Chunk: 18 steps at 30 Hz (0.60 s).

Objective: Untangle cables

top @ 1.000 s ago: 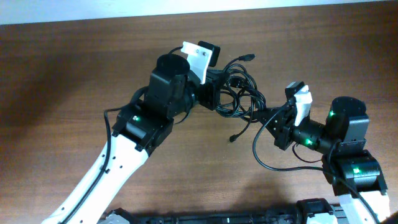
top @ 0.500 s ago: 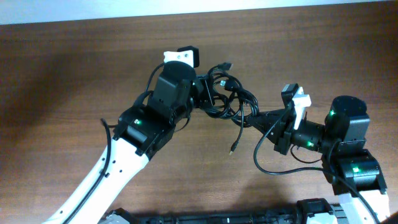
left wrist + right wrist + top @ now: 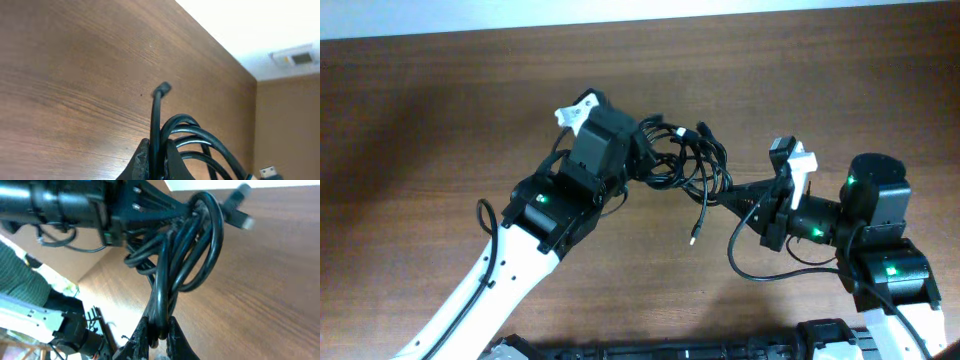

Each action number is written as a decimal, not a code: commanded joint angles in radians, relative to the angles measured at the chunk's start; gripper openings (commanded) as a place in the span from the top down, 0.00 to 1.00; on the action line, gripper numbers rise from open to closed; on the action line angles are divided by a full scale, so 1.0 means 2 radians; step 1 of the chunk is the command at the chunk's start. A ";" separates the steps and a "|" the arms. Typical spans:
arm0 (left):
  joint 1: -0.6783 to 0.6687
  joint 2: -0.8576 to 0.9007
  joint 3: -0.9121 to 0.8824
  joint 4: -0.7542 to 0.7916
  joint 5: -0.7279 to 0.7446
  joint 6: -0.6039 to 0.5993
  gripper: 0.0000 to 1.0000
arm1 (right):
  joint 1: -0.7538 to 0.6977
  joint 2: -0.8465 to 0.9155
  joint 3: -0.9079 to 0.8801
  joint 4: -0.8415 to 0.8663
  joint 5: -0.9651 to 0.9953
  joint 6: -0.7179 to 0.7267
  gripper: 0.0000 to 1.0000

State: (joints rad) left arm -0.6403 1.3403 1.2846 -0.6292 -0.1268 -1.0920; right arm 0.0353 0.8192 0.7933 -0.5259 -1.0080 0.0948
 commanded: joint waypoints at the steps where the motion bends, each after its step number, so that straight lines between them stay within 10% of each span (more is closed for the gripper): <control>1: 0.025 -0.005 0.004 0.005 -0.093 -0.060 1.00 | 0.001 -0.011 0.005 -0.012 0.011 0.013 0.96; 5: 0.025 -0.005 0.004 0.006 -0.092 -0.059 1.00 | 0.001 -0.011 0.005 -0.014 0.015 0.013 0.96; 14: 0.025 -0.006 0.004 0.062 -0.089 0.180 1.00 | 0.001 -0.011 0.005 -0.089 0.123 0.027 0.95; 18: 0.025 -0.008 0.004 0.066 -0.085 0.231 1.00 | 0.001 -0.011 0.005 -0.083 0.132 0.040 0.66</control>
State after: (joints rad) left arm -0.5877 1.3407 1.2846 -0.5098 -0.2707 -0.7849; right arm 0.0380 0.8066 0.7940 -0.7021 -0.7887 0.1543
